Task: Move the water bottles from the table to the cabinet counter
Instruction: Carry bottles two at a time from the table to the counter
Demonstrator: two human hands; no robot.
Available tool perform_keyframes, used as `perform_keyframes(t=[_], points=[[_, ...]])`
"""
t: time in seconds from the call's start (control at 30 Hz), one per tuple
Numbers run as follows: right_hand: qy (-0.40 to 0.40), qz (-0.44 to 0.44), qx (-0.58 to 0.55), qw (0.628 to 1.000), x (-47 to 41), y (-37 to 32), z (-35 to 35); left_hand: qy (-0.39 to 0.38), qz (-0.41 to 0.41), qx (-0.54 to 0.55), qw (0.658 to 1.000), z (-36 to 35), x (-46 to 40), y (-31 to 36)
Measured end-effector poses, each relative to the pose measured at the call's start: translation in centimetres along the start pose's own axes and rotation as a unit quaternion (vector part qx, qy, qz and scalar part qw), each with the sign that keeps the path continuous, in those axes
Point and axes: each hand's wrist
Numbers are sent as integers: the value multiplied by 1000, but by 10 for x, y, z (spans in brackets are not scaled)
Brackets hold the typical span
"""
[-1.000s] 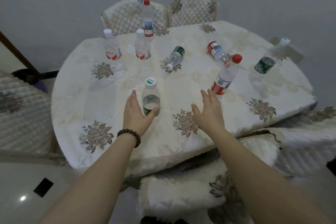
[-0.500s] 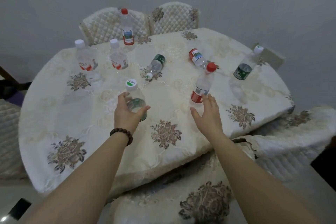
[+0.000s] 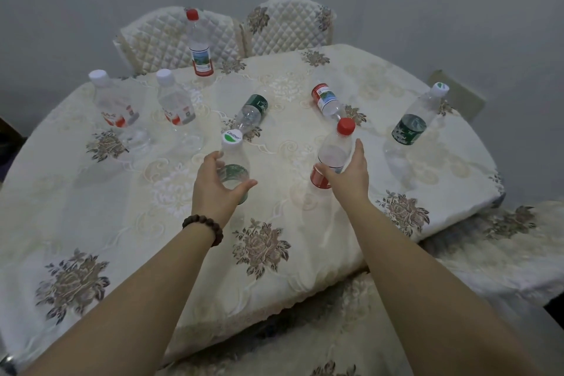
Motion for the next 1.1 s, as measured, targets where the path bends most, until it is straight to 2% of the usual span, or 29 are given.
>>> perform_keyframes(t=[0.2,0.5,0.77,1.1], points=[[-28,-4,-27,999,-4,1,-1,13,3,-1,1000,4,-2,-2],[-69,70,-64,993,36,-46,-26,93,23,9,995,46,14,-3],[-178,162,-84,967,102,-112,-95,220,75,27,972,141,52,-34],[-340,237,-90,906,247,-182,-202,378,143,17,914,298,149,-96]])
Point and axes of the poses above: each hand's wrist, its own x-axis away from the middle knuckle, its own z-axis out of the back of the hand, y = z × x, and after that the axes turned 2 degrees about z, right-handed
